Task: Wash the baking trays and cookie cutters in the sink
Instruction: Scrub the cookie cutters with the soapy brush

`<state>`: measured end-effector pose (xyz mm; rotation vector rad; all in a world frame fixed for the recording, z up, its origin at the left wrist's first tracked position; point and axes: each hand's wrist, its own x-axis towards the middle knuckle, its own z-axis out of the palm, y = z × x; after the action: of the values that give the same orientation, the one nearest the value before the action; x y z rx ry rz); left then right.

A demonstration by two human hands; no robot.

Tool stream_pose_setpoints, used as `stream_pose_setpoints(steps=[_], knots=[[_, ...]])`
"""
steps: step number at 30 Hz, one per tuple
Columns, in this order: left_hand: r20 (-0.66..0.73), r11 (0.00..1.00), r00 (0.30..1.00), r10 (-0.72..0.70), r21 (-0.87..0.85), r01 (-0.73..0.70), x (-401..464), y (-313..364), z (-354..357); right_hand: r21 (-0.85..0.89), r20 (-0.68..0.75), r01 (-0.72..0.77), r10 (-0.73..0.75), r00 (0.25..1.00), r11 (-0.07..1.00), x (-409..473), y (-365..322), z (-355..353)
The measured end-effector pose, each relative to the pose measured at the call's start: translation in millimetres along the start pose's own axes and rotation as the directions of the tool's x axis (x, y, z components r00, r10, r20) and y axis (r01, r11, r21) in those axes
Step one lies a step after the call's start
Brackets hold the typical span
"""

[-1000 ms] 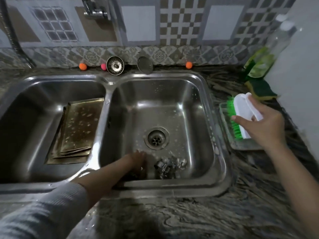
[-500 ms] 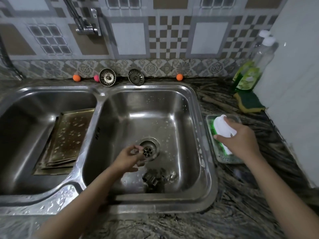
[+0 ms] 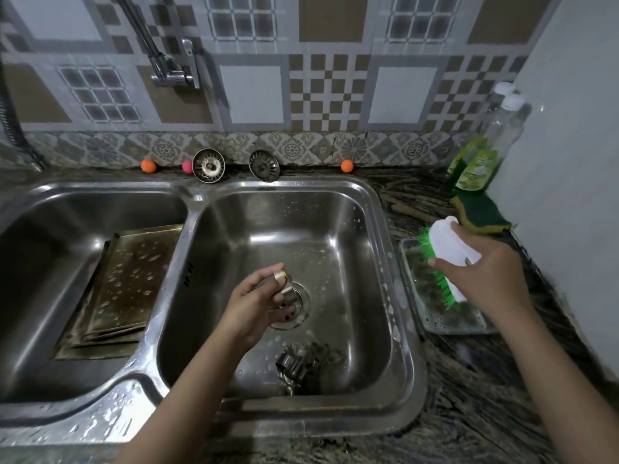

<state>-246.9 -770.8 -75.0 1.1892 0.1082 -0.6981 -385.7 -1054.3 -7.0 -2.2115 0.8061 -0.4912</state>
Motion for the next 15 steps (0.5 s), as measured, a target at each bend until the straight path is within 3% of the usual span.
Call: stream_pose_setpoints(steps=[4,9,15], knots=[[0.054,0.998,0.999,0.001,-0.056,0.002,-5.7,-0.3,9.9,0.271,0.008,-0.032,0.031,0.999,0.962,-15.8,-29.9,13.6],[0.094,0.993,0.995,0.038,-0.115,-0.027,-10.9,-1.1,30.8,0.541,0.280,-0.118,-0.046,0.959,0.833,-46.5,-67.2,71.0],[0.079,0.994,0.992,0.102,-0.041,-0.099,-17.7,-13.9,32.4,0.608,0.287,-0.233,0.065,0.956,0.759,-34.4,-69.2,124.8]])
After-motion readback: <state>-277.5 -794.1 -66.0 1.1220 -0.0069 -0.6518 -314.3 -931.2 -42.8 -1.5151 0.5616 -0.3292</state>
